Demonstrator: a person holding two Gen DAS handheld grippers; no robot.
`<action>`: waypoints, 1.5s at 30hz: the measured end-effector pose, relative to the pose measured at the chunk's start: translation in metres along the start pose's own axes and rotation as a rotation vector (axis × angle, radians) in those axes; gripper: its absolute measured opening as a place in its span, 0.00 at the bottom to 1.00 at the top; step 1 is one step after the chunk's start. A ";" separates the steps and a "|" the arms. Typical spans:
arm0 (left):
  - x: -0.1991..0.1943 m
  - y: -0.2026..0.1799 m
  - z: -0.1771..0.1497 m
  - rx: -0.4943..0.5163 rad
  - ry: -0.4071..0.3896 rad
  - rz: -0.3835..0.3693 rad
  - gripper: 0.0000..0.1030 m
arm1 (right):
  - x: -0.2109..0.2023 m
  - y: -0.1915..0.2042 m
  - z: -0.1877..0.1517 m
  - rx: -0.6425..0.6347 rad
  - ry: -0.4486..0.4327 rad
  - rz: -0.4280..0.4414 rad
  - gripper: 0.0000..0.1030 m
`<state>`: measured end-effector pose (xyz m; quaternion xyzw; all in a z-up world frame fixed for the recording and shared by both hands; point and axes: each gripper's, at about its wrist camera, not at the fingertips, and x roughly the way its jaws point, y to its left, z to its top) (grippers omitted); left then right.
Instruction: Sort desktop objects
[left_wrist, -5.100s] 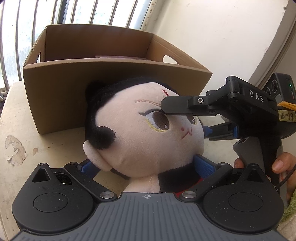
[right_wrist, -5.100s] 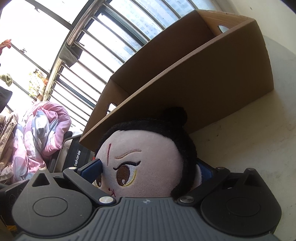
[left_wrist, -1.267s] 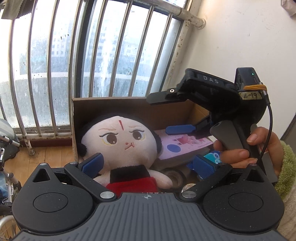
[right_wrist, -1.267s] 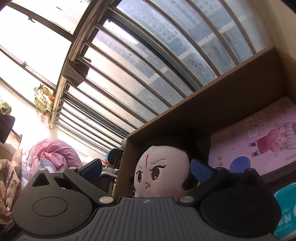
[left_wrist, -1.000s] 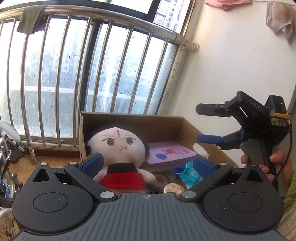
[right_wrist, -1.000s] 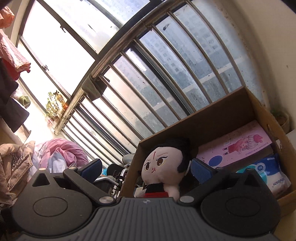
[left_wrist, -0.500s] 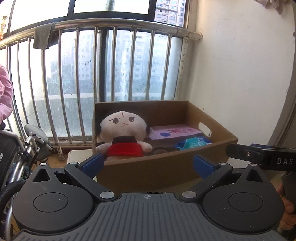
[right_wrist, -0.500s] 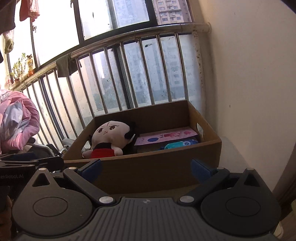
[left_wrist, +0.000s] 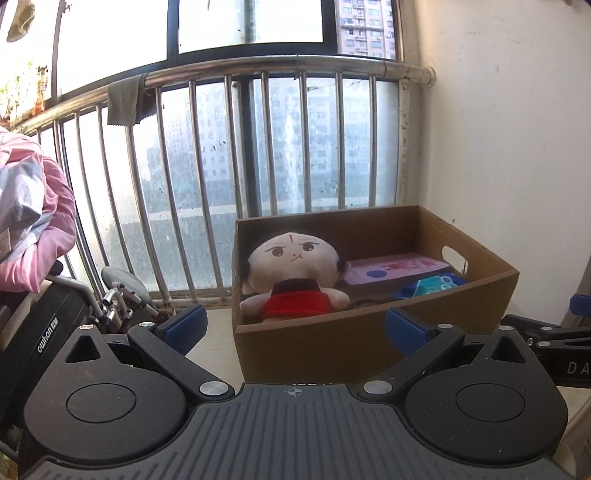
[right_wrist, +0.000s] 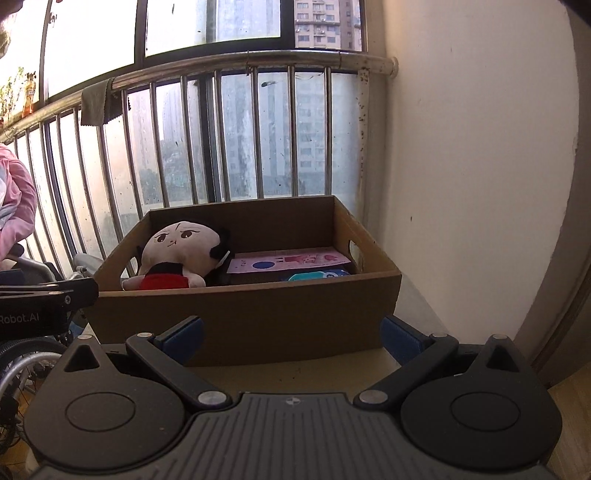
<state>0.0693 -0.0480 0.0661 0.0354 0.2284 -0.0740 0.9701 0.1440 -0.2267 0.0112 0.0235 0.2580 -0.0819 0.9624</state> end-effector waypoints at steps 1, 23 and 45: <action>0.001 0.001 0.000 -0.021 0.009 -0.008 1.00 | 0.004 0.003 0.000 -0.022 0.015 -0.015 1.00; 0.017 -0.005 0.000 -0.051 0.099 0.027 1.00 | 0.026 0.001 0.004 -0.022 0.074 -0.019 1.00; 0.037 -0.014 0.002 -0.066 0.148 0.013 1.00 | 0.047 -0.018 0.007 0.020 0.106 -0.036 1.00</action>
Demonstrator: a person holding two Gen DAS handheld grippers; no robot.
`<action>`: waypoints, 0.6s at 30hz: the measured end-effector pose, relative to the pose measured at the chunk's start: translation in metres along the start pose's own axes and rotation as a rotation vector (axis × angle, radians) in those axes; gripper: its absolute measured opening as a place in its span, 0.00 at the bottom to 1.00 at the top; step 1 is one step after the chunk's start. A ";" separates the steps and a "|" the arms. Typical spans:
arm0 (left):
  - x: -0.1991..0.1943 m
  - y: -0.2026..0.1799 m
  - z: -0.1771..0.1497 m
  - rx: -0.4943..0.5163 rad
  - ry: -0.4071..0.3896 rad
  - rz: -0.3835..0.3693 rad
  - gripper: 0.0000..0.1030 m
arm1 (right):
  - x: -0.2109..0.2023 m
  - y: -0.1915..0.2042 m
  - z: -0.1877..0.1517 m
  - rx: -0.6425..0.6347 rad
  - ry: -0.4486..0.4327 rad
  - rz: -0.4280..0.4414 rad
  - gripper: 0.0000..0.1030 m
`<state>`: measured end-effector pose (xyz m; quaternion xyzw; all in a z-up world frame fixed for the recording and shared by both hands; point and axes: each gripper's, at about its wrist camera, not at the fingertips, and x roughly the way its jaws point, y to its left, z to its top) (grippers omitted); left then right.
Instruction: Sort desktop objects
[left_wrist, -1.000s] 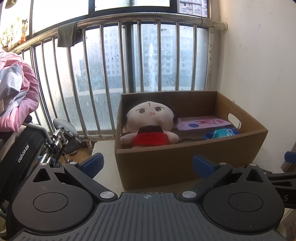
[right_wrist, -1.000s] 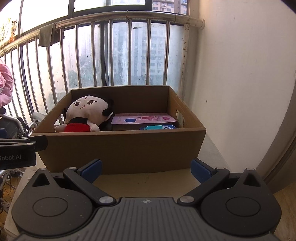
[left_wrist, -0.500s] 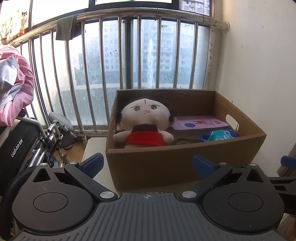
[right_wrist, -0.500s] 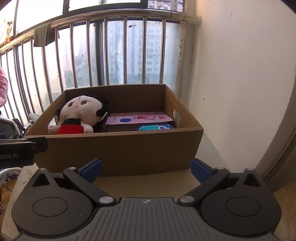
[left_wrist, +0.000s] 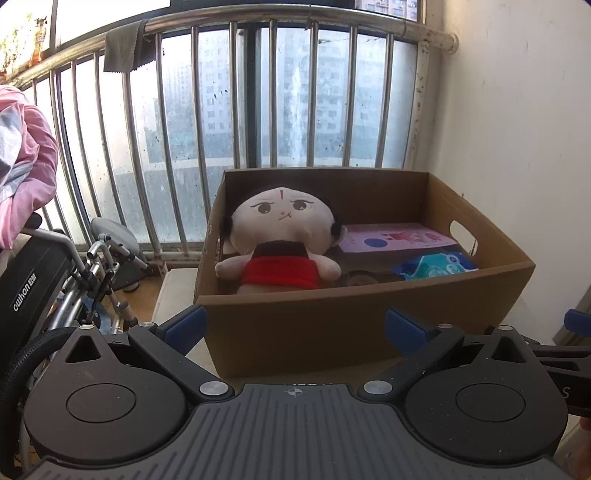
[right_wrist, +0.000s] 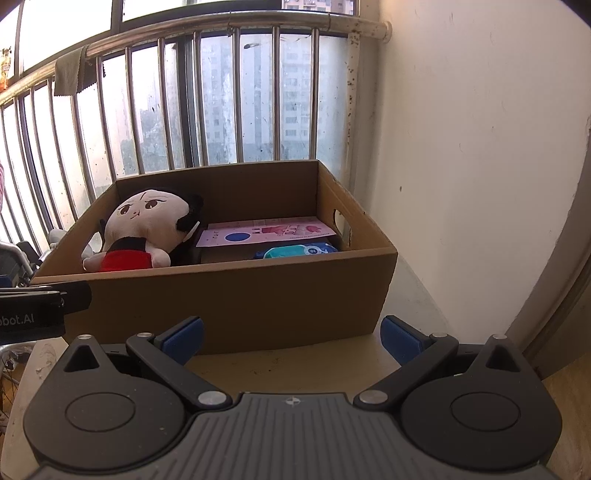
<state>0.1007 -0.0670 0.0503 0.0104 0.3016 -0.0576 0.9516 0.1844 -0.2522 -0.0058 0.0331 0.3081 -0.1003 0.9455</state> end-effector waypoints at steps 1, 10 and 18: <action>0.001 0.000 0.000 0.000 0.002 0.000 1.00 | 0.001 0.000 0.000 0.000 0.001 -0.001 1.00; 0.008 -0.003 0.002 -0.007 0.020 0.006 1.00 | 0.004 -0.005 0.002 0.005 0.004 -0.005 1.00; 0.010 -0.003 0.002 -0.012 0.030 0.009 1.00 | 0.005 -0.006 0.005 0.000 0.003 -0.005 1.00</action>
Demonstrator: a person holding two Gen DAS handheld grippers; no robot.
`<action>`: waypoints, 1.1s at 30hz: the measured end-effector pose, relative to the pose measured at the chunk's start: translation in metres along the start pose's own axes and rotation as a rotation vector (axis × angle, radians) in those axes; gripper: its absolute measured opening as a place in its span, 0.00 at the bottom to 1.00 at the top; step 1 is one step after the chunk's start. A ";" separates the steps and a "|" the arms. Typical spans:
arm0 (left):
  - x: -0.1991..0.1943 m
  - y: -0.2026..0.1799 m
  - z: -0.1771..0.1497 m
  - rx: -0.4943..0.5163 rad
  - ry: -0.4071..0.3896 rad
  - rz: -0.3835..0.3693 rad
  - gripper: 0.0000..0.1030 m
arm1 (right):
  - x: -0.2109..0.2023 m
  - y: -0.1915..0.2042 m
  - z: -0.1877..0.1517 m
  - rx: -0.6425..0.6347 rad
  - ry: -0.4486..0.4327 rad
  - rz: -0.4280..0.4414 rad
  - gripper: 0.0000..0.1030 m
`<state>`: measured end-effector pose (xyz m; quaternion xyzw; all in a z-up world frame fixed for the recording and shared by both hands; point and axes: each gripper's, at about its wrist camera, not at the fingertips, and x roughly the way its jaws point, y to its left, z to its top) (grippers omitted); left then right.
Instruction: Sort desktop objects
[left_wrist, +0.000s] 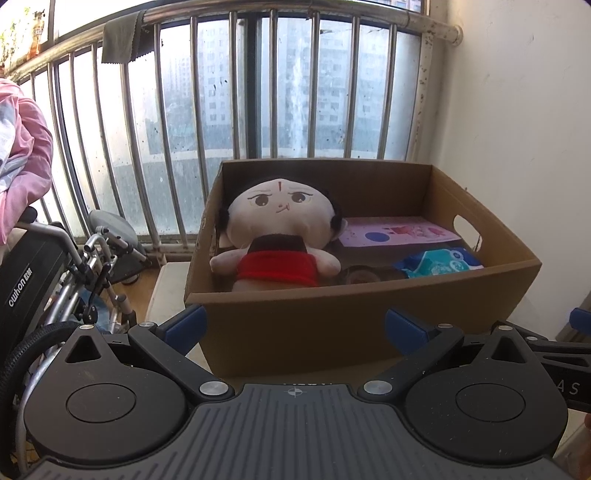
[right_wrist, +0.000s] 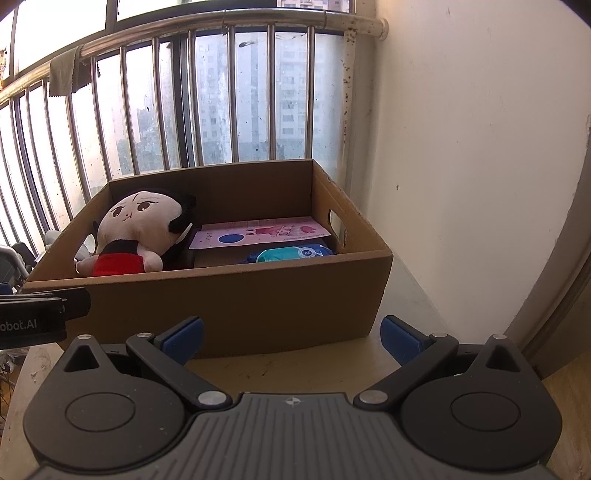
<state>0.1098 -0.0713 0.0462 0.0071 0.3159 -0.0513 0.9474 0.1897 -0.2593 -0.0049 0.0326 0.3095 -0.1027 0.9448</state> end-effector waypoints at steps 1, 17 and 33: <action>0.000 0.000 0.000 -0.001 0.001 0.002 1.00 | 0.000 0.000 0.000 -0.001 -0.001 0.000 1.00; 0.001 0.001 0.000 -0.017 0.007 0.011 1.00 | -0.004 0.005 0.003 -0.011 -0.011 0.000 1.00; 0.000 0.002 -0.001 -0.020 0.009 0.018 1.00 | -0.006 0.008 0.002 -0.013 -0.009 0.000 1.00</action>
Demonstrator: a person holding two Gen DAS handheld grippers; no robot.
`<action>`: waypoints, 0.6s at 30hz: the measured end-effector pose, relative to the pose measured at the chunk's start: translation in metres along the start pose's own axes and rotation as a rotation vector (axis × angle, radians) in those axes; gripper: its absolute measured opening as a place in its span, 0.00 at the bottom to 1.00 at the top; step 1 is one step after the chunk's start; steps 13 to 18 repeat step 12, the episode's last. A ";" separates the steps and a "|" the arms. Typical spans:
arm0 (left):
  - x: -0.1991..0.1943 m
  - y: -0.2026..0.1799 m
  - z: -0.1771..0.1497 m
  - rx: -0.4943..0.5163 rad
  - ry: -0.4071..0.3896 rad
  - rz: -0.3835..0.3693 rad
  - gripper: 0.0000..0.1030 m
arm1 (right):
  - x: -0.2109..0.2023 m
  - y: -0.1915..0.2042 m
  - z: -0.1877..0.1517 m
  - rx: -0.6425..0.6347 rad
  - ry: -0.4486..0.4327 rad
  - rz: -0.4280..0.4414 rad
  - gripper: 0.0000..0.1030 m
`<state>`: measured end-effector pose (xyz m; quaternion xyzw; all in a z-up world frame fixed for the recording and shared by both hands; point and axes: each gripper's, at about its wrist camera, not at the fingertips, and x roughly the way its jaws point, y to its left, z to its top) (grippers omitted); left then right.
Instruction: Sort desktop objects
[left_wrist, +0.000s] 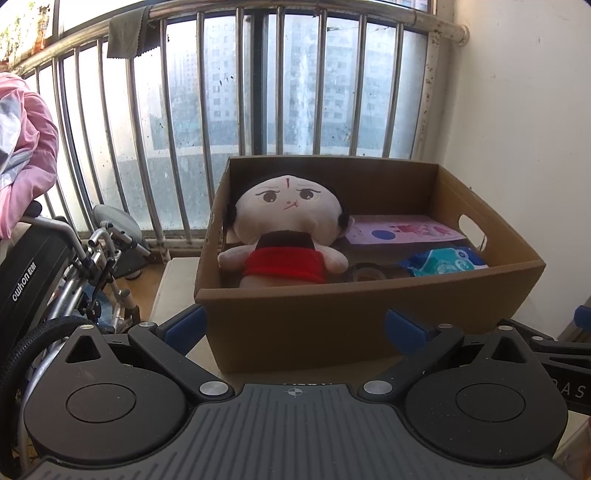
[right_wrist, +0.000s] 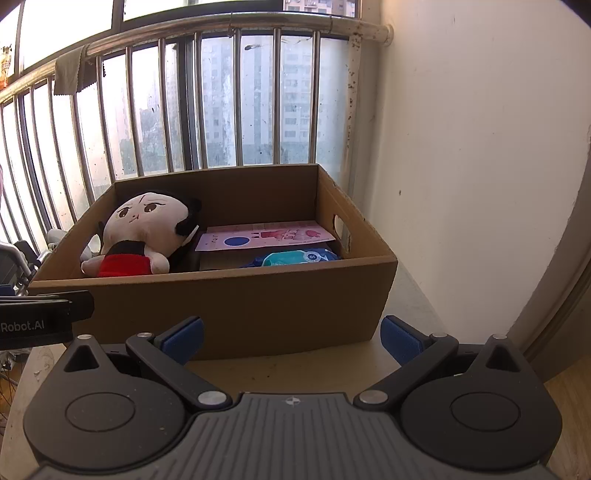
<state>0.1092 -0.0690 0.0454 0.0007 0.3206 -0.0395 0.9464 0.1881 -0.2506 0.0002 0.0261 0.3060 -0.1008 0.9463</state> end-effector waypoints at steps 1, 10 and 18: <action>0.000 0.000 -0.001 0.000 0.000 0.001 1.00 | 0.000 0.000 0.000 -0.001 0.000 0.000 1.00; 0.000 0.000 -0.002 -0.002 0.004 0.005 1.00 | 0.001 -0.002 -0.001 0.005 0.000 0.002 1.00; 0.000 -0.001 -0.002 -0.002 0.004 0.007 1.00 | 0.001 -0.003 -0.001 0.005 0.000 0.003 1.00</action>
